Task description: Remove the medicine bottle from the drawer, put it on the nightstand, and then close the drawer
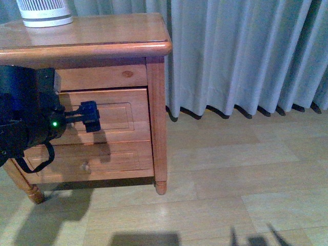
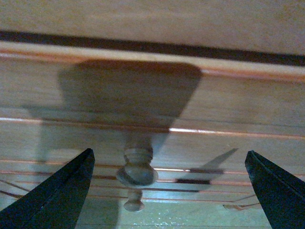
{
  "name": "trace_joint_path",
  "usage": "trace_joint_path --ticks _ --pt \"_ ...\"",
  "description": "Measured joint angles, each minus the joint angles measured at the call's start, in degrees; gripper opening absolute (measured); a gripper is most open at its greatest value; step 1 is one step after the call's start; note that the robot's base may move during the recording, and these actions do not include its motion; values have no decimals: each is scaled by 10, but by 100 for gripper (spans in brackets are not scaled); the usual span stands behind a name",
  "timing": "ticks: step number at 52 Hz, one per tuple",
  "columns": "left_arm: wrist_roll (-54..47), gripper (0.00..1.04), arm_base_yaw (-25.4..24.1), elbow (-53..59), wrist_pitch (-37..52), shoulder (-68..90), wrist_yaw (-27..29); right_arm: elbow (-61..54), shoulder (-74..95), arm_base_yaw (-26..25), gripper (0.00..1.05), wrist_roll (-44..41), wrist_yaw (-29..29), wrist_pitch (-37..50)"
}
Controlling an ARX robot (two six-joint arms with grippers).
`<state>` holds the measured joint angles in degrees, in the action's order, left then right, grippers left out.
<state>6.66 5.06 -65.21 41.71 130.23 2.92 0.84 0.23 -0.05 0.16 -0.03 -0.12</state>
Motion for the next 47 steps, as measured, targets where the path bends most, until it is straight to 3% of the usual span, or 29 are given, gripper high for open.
trace_joint_path --ticks 28,36,47 --pt "-26 98 -6 -41 -35 37 -12 0 0 0 98 0 0 0" --pt "-34 68 -12 -48 -35 45 -4 0 0 0 98 0 0 0" --pt "-41 37 -17 -49 -35 47 -3 0 0 0 98 0 0 0"
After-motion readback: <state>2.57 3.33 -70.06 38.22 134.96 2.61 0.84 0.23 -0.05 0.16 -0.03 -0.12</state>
